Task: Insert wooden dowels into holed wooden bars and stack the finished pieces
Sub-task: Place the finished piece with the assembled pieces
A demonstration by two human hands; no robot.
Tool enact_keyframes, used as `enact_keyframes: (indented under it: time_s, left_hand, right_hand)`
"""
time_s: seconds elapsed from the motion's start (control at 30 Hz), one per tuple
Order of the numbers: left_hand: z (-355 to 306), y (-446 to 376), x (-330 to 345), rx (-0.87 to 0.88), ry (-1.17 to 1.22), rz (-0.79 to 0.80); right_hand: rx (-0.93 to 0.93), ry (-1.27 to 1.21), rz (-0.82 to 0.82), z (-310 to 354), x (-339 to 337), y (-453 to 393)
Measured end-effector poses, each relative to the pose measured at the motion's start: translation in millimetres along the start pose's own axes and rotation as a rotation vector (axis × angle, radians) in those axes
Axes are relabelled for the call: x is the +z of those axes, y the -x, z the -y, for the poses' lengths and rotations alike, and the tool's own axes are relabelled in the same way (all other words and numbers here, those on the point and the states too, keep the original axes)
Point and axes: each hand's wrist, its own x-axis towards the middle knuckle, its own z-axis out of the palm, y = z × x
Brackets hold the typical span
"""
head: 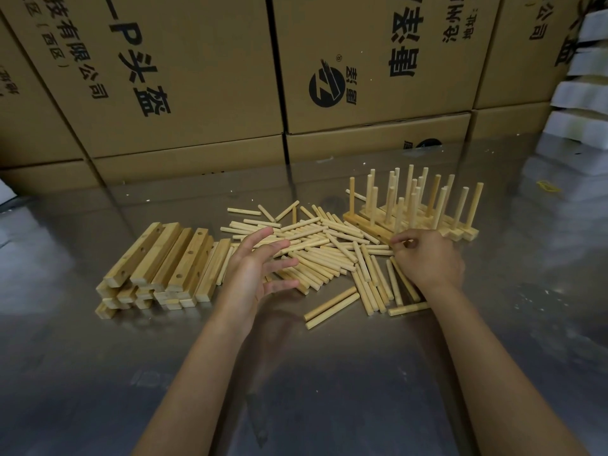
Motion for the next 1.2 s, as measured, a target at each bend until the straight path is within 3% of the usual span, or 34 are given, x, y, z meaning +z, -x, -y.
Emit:
enact_keyframes:
  time_s: [0.1,0.17,0.3,0.43,0.93,1.0,1.13,1.2]
  left_hand:
    - [0,0,0,0.000,-0.001,0.000]
    - [0,0,0,0.004,-0.004,0.000]
    - [0,1,1,0.010,-0.015,0.001]
    - [-2,3,2,0.018,-0.023,-0.004]
    - [-8,8,4,0.046,-0.044,-0.115]
    - [-9,10,3,0.159,-0.214,-0.213]
    - [-10,9,-14,0.542,-0.995,-0.478]
    - [-11,6,-27,0.510,-1.318,-0.574]
  right_hand:
    - [-0.061,0.020,-0.049,2,1,3]
    - [-0.198,-0.030,-0.061,8,6,7]
    - [-0.406,-0.120,0.161,22,20,13]
    - [-0.312,-0.024,0.282,17,26,8]
    - [-0.138,0.150,0.205,5,21,-8]
    - [-0.140,0.137,0.198,3,20,-8]
    - [-0.190,0.079,0.096,8,19,-2]
    - [-0.221,0.051,0.042,13,19,2]
